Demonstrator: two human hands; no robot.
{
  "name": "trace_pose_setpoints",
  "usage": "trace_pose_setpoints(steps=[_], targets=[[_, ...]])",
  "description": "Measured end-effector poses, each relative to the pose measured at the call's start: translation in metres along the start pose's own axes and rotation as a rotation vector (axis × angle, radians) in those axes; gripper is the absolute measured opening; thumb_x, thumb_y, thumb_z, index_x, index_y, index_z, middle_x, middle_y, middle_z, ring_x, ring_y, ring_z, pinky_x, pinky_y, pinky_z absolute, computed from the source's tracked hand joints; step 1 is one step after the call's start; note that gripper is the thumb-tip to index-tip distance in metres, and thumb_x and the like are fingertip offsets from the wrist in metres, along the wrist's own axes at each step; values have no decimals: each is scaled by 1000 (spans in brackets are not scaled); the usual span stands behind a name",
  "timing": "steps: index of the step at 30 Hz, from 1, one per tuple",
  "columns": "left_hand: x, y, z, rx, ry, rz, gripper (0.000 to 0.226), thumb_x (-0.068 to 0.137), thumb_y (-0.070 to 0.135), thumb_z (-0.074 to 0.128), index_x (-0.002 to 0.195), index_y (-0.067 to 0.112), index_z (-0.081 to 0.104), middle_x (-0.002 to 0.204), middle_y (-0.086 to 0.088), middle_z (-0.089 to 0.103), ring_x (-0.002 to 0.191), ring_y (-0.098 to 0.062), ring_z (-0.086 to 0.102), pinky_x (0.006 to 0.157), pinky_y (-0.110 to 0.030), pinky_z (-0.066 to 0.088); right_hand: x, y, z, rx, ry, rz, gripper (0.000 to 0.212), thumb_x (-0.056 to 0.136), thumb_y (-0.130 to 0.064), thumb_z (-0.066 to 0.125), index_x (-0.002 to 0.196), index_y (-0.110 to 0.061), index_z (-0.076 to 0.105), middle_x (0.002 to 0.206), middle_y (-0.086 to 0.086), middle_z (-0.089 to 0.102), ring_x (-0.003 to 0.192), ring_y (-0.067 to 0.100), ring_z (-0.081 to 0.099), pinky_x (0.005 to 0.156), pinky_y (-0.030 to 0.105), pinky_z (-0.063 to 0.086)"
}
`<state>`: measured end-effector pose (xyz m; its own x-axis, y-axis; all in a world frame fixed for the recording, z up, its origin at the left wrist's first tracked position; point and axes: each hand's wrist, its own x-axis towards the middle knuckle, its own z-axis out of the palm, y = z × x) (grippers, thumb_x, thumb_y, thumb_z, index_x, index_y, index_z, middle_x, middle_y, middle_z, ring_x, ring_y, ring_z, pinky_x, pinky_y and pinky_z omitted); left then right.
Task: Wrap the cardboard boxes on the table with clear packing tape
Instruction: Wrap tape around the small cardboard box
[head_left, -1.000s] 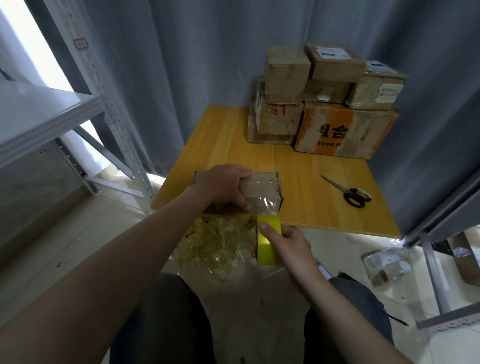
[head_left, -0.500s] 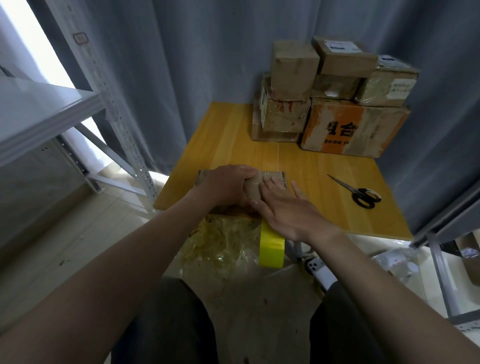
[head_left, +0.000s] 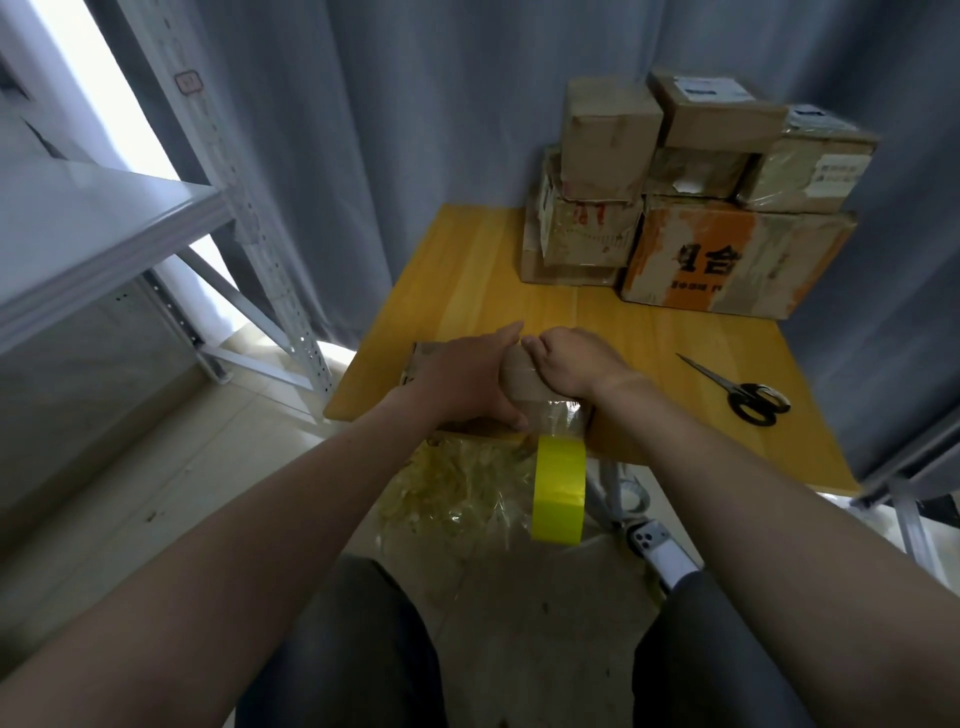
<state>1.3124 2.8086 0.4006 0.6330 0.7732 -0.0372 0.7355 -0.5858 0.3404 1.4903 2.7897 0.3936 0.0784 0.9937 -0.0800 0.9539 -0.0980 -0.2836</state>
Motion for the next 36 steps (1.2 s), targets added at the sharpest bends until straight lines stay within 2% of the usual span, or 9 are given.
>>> trace_pose_setpoints(steps=[6, 9, 13, 17, 20, 25, 29, 32, 36], targets=[[3, 1, -4, 13, -19, 21, 107, 66, 51, 93, 155, 24, 40, 147, 1, 56, 131, -22, 53, 89, -28, 35, 0, 4, 3, 6, -1, 7, 52, 110, -49, 25, 105, -16, 65, 122, 15, 68, 115, 38, 58, 93, 44, 42], [5, -1, -2, 7, -38, 9, 109, 67, 51, 92, 157, 21, 39, 153, 0, 51, 136, -22, 49, 96, -29, 35, -33, 4, 7, -33, -39, -45, 54, 111, -48, 17, 156, -25, 37, 165, -1, 35, 154, 29, 22, 123, 60, 7], [6, -4, -2, 16, -40, 22, 113, 64, 56, 92, 158, 21, 40, 154, 2, 51, 136, -21, 50, 103, -32, 39, -76, 6, 15, 89, -10, -100, 57, 112, -46, 25, 166, -29, 16, 172, -16, 6, 159, 16, -11, 125, 56, -7], [9, -1, -7, 86, -47, 32, 115, 59, 64, 90, 156, 24, 42, 153, 4, 52, 136, -20, 51, 108, -38, 45, -103, 14, 23, 566, 210, -54, 41, 104, -34, 58, 145, -27, 59, 156, -9, 49, 154, 18, 27, 125, 50, 26], [14, 6, -18, 109, -109, -17, 108, 56, 68, 87, 150, 27, 52, 140, 7, 62, 120, -19, 59, 95, -38, 52, -125, 15, 16, 821, 435, 163, 20, 95, -36, 70, 111, -26, 64, 120, -6, 63, 114, 16, 60, 95, 42, 53], [19, 5, -31, -172, -170, -99, 52, 60, 67, 87, 87, 24, 80, 79, 8, 70, 81, -16, 66, 69, -39, 53, -156, 4, -25, 936, 74, 315, 35, 98, -52, 62, 98, -18, 63, 82, -5, 68, 75, 6, 65, 59, 22, 46], [19, -3, -43, -293, -316, -168, 58, 63, 70, 84, 104, 29, 82, 102, 6, 78, 97, -15, 72, 93, -43, 60, -167, -8, -40, 1087, 68, 209, 31, 101, -39, 62, 96, -10, 71, 67, -4, 76, 61, 2, 69, 54, 13, 50], [18, -6, -46, -375, -411, -222, 76, 54, 81, 81, 106, 26, 82, 101, 3, 80, 96, -18, 76, 96, -44, 60, -165, -16, -43, 1257, 166, 135, 30, 102, -32, 61, 101, -3, 71, 74, 10, 77, 69, 18, 72, 63, 23, 57], [18, -6, -49, -323, -324, -254, 70, 65, 79, 76, 97, 18, 83, 95, -2, 80, 92, -21, 75, 92, -42, 61, -158, -15, -45, 1274, 277, 92, 20, 103, -24, 60, 95, -8, 71, 65, -3, 74, 59, 3, 69, 54, 14, 50]])
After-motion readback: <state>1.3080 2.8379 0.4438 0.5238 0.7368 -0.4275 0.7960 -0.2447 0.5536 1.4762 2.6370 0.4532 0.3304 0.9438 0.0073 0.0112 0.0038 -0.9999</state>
